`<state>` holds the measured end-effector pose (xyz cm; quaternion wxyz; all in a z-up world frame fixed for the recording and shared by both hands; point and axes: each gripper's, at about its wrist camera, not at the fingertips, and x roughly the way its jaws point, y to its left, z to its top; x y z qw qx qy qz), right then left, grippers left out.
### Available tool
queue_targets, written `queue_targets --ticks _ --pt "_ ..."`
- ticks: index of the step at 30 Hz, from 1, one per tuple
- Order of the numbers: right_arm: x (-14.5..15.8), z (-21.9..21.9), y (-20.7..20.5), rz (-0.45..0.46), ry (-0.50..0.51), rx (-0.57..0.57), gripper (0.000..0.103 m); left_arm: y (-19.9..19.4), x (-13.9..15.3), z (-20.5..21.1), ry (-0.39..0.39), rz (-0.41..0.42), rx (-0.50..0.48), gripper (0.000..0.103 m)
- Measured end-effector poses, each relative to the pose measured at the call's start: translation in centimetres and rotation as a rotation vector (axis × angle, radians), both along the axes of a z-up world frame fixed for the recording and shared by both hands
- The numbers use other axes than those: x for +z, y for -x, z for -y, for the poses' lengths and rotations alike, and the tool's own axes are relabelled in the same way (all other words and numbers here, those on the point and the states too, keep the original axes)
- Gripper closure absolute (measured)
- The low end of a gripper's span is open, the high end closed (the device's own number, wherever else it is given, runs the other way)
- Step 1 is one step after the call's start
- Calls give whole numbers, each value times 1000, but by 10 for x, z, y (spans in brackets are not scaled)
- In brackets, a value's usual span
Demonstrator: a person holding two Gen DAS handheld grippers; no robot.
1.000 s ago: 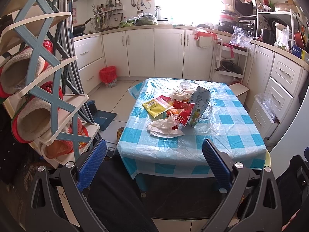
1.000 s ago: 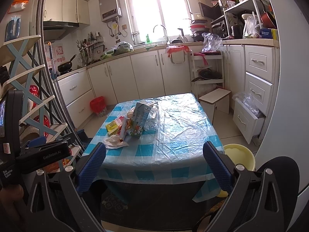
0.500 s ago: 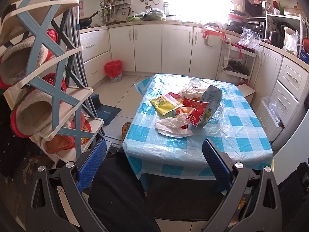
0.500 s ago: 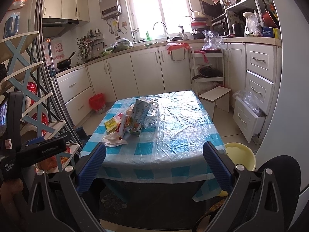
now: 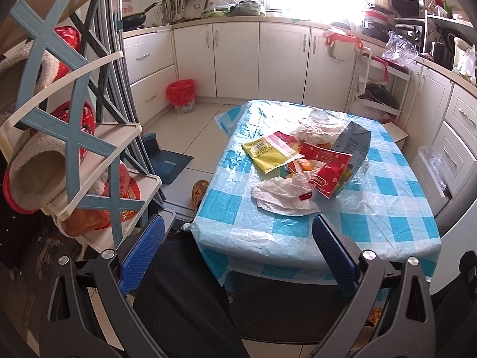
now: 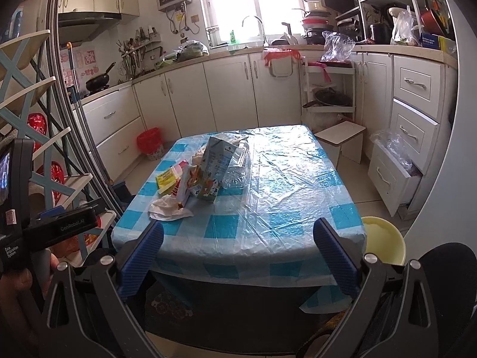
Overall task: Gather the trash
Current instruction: 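Reach to the table and grasp the yellow snack packet with the left tool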
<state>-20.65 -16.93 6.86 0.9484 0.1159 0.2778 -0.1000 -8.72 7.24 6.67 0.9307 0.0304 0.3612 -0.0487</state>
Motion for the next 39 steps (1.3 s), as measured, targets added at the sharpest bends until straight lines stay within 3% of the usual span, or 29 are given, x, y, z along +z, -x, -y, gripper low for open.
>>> queue_targets --ticks 15,19,24,29,35,38,39 --pt "-17 -3 -47 -32 -31 63 7 -77 -23 -2 -44 -8 -16 8" --pt "-28 0 -49 -66 -48 58 7 -105 -36 13 -66 -26 -80 8" --pt "-38 8 -52 -98 -75 45 7 -137 -60 41 -181 -30 -181 8" --pt "-47 13 -56 -122 -94 43 7 -158 -78 64 -238 -40 -289 9" --pt "-56 15 -60 -149 -118 45 7 -174 -92 86 -277 -43 -391 35" --pt "-58 17 -62 -149 -122 43 7 -178 -98 94 -277 -64 -448 62" --pt "-57 18 -62 -148 -124 43 7 -179 -101 97 -276 -76 -464 82"
